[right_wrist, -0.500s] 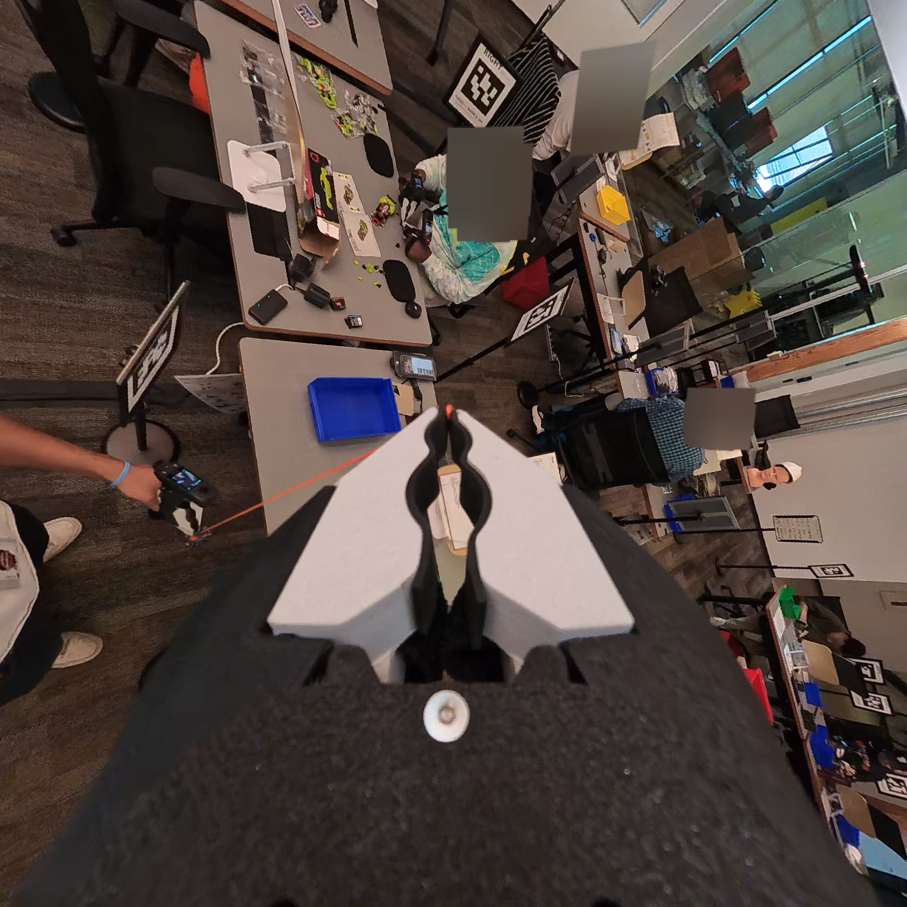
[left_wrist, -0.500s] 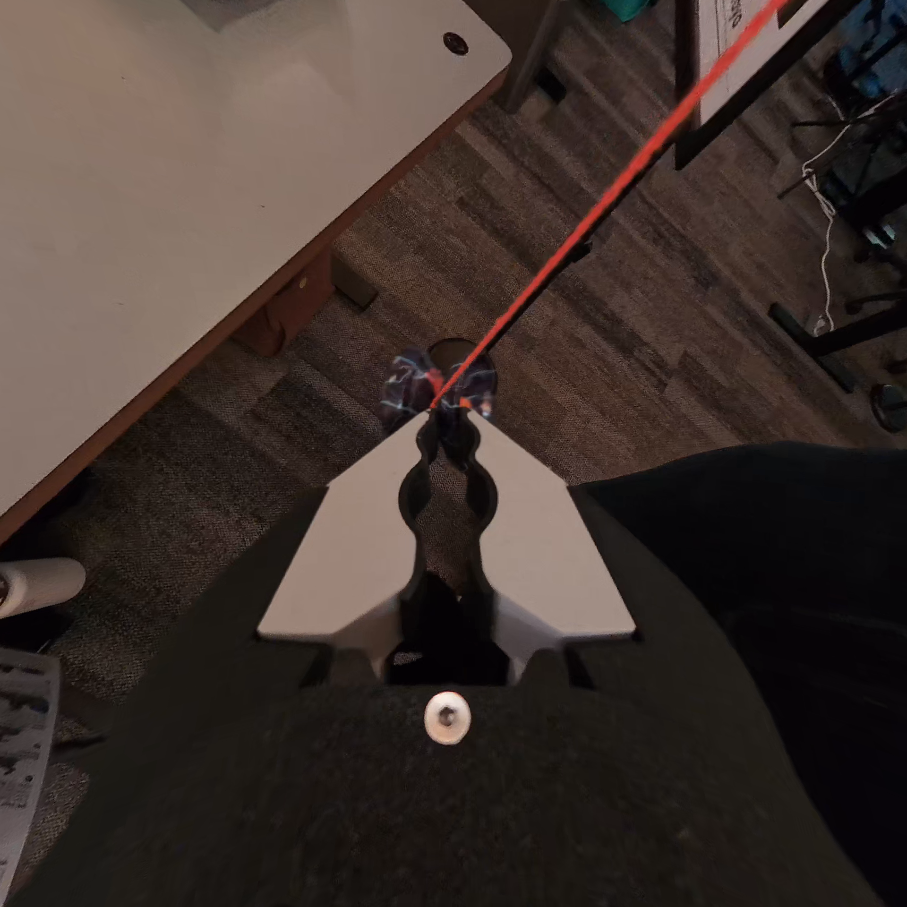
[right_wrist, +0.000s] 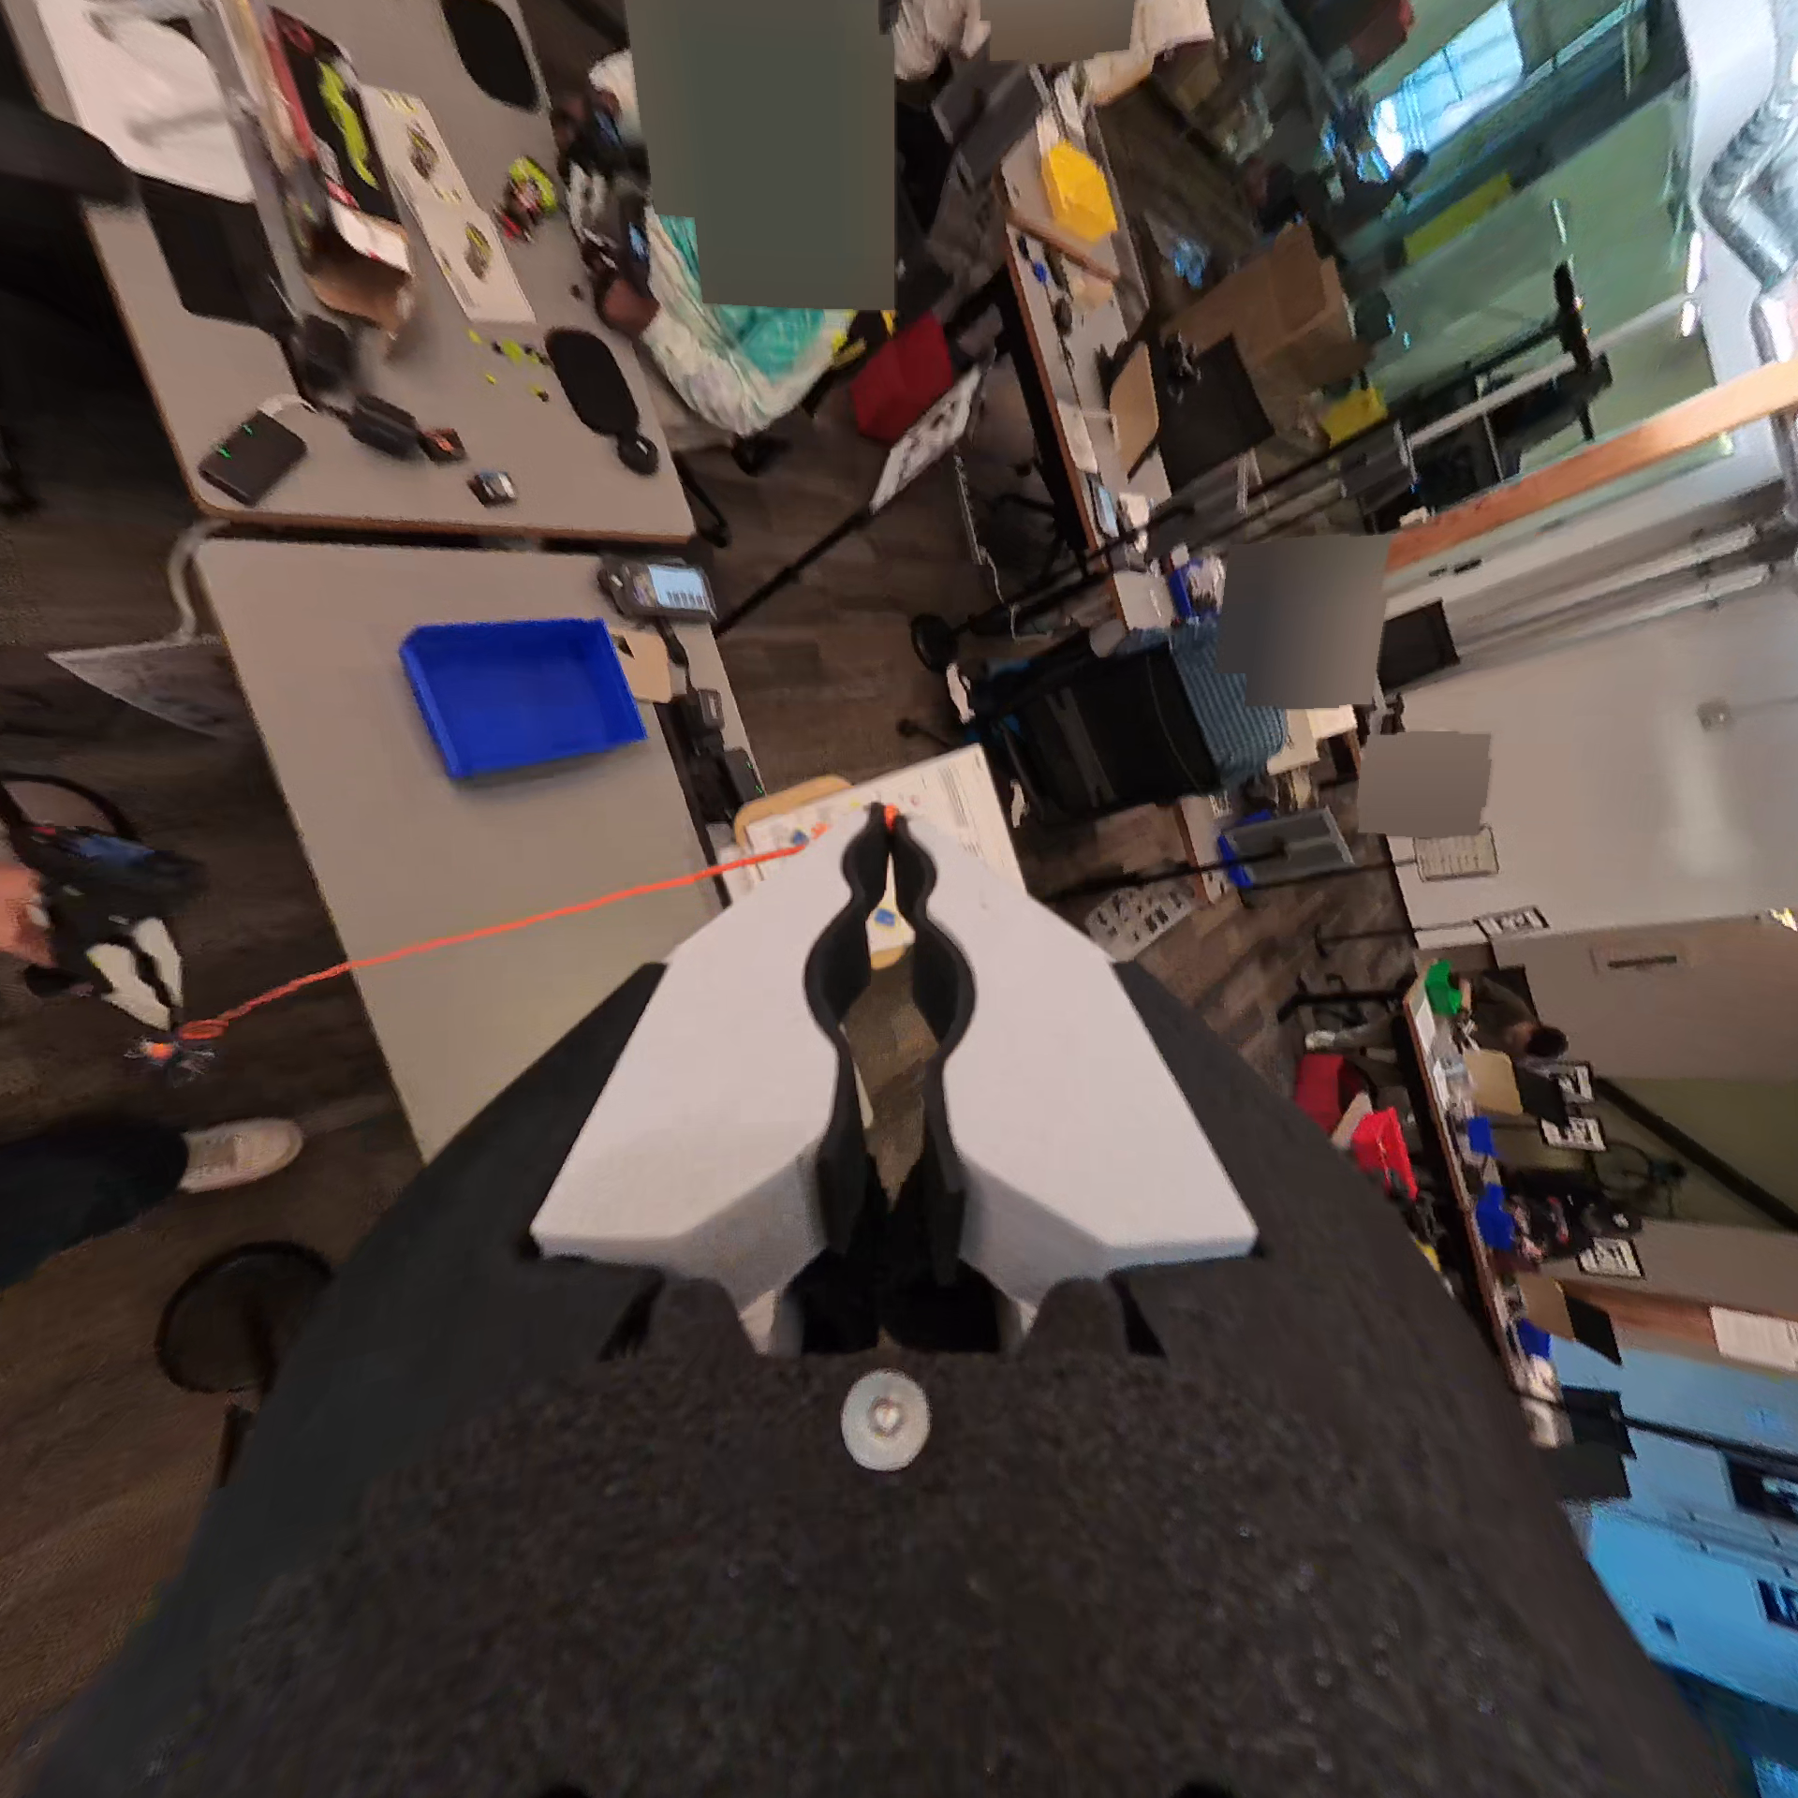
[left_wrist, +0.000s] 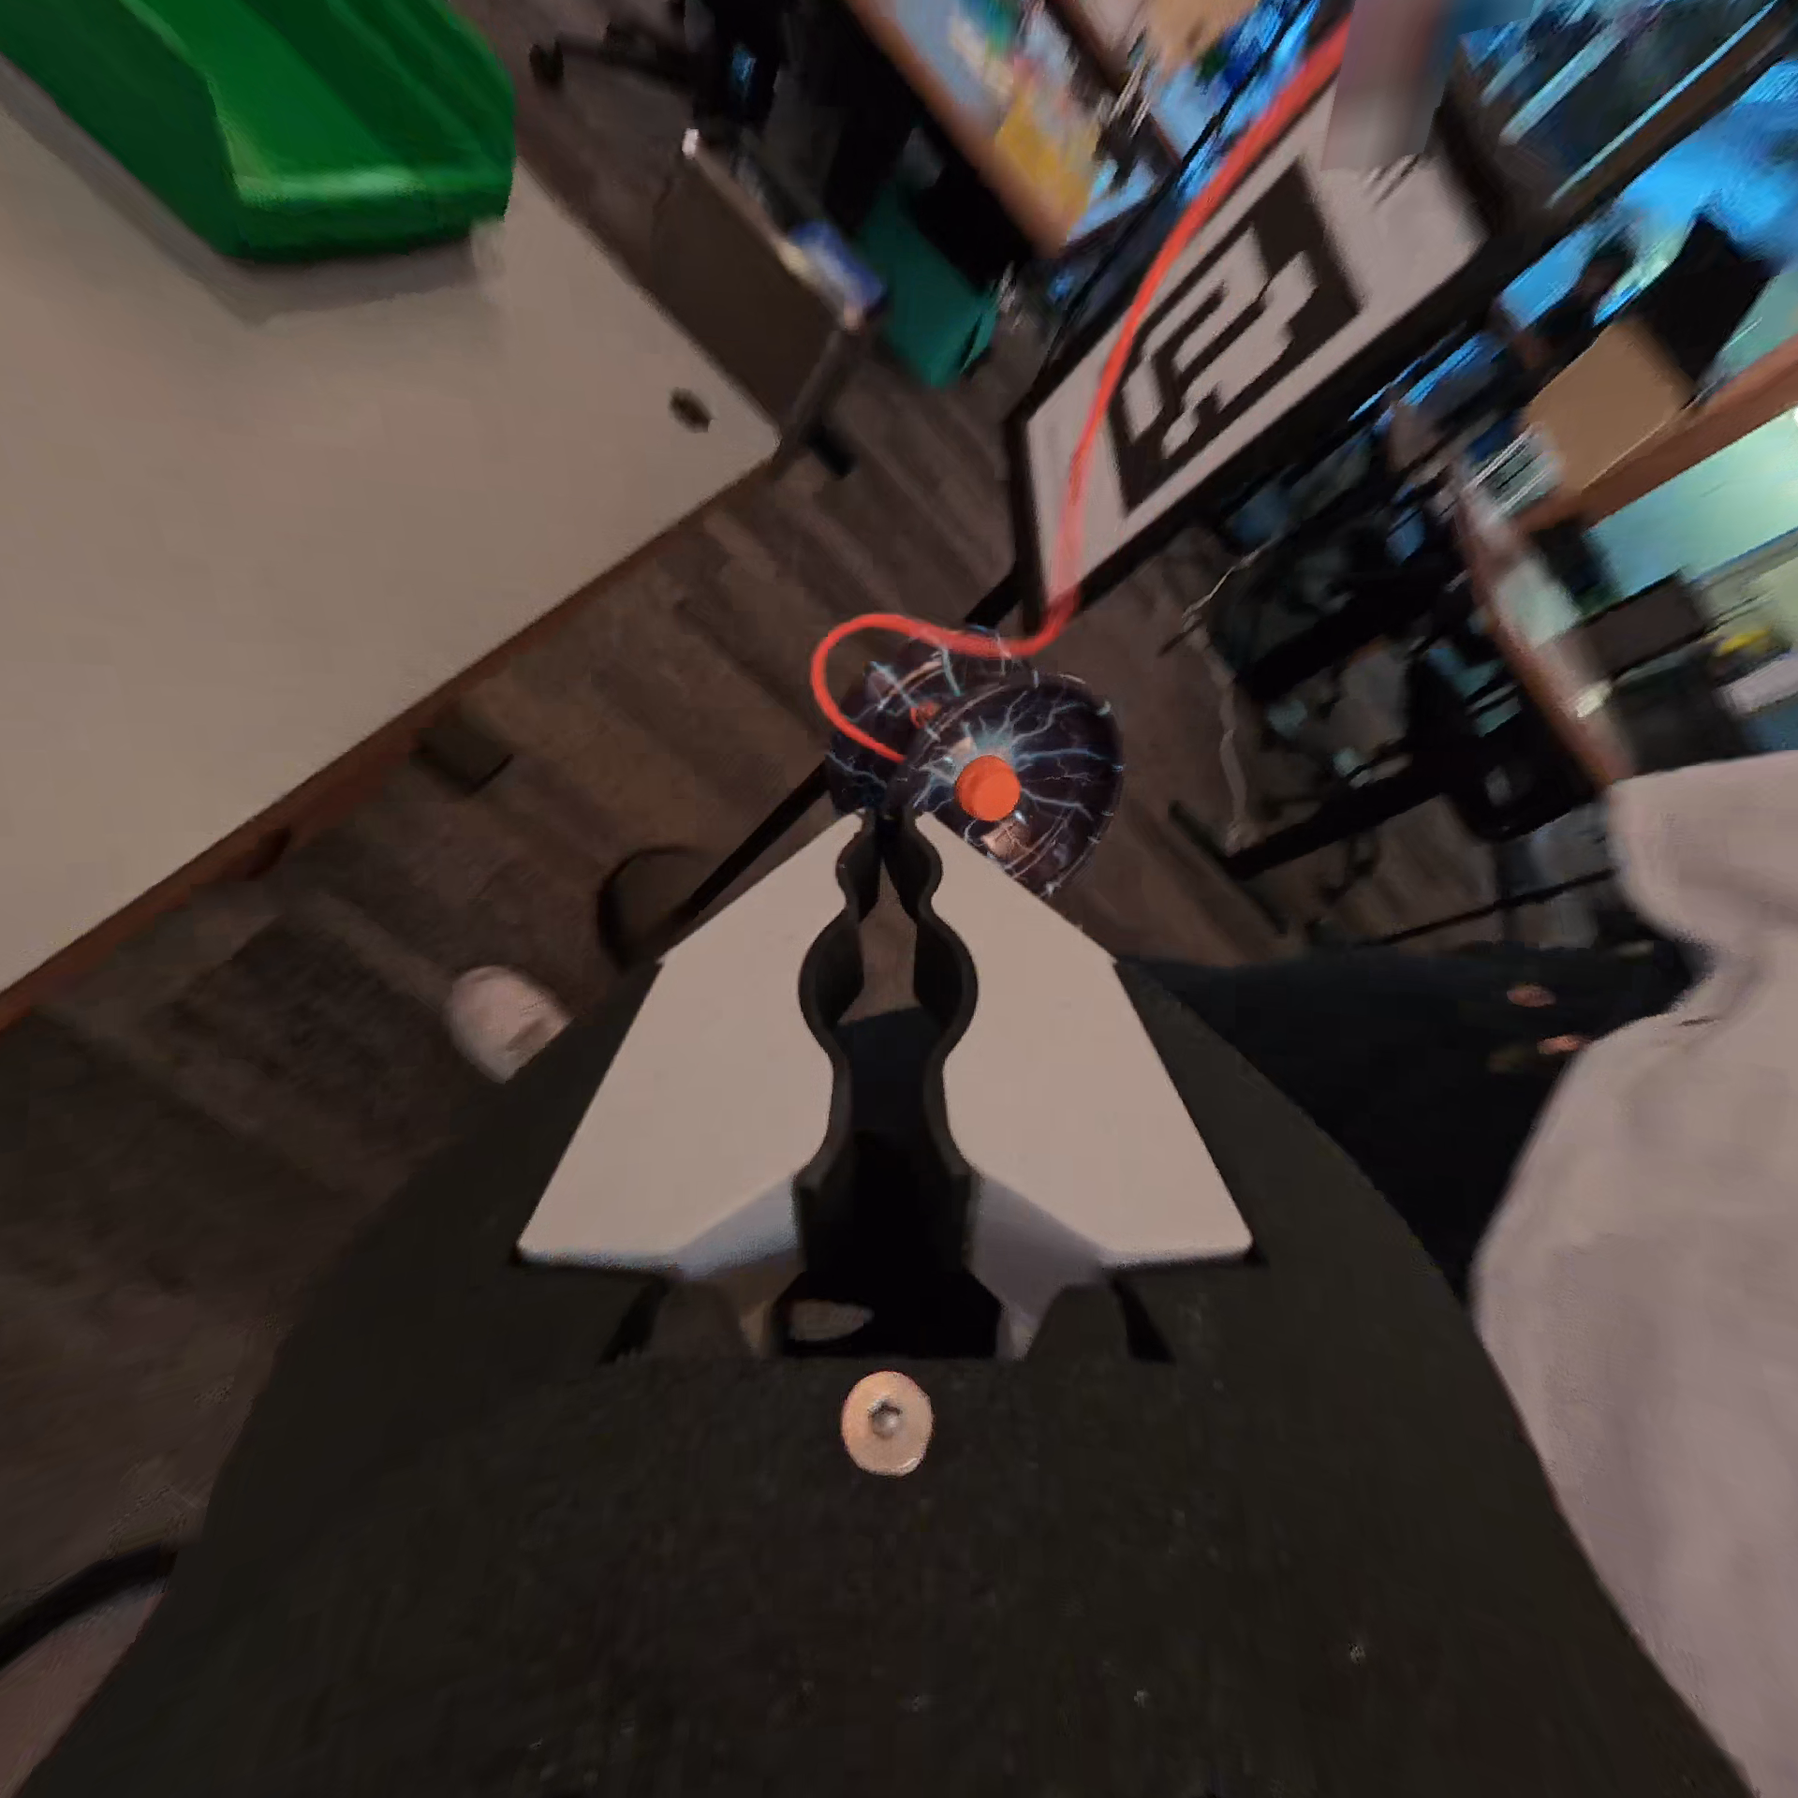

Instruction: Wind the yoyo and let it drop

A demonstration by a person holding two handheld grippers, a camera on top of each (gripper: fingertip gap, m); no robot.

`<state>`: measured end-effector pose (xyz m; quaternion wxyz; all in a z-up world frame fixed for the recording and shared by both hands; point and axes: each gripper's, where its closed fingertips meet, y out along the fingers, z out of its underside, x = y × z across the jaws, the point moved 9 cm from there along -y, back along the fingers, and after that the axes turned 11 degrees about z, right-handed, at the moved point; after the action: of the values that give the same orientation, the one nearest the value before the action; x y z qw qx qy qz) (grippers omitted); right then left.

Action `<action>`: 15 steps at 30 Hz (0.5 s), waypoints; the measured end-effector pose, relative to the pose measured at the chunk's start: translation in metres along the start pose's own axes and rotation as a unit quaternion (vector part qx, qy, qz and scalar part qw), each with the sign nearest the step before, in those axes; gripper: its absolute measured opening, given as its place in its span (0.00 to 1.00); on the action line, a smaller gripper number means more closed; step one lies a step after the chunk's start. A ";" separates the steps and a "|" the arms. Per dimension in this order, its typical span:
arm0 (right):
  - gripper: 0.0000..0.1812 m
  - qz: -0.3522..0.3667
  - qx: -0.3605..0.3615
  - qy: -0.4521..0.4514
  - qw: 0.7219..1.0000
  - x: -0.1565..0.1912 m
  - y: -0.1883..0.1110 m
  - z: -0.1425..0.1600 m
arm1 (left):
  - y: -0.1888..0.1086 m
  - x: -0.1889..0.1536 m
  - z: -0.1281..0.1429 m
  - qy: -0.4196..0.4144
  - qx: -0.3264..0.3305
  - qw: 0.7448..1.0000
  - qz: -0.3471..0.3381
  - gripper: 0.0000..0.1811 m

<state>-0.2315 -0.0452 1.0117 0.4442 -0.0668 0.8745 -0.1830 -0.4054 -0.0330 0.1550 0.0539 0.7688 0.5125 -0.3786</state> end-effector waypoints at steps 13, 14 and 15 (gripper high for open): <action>0.00 -0.072 0.051 0.019 0.996 -0.022 0.308 0.266 | -0.033 -0.016 -0.209 0.027 -0.190 0.965 0.180 0.00; 0.01 -0.108 0.032 0.036 0.993 -0.012 0.329 0.281 | -0.034 -0.015 -0.227 0.028 -0.195 0.962 0.187 0.00; 0.09 -0.147 0.005 0.053 0.988 0.000 0.346 0.294 | -0.034 -0.013 -0.245 0.032 -0.199 0.961 0.190 0.00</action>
<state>0.0205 0.1980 0.7220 0.3659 -0.1827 0.8766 -0.2536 -0.3075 0.0882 0.3471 0.2602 0.8376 0.4234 -0.2268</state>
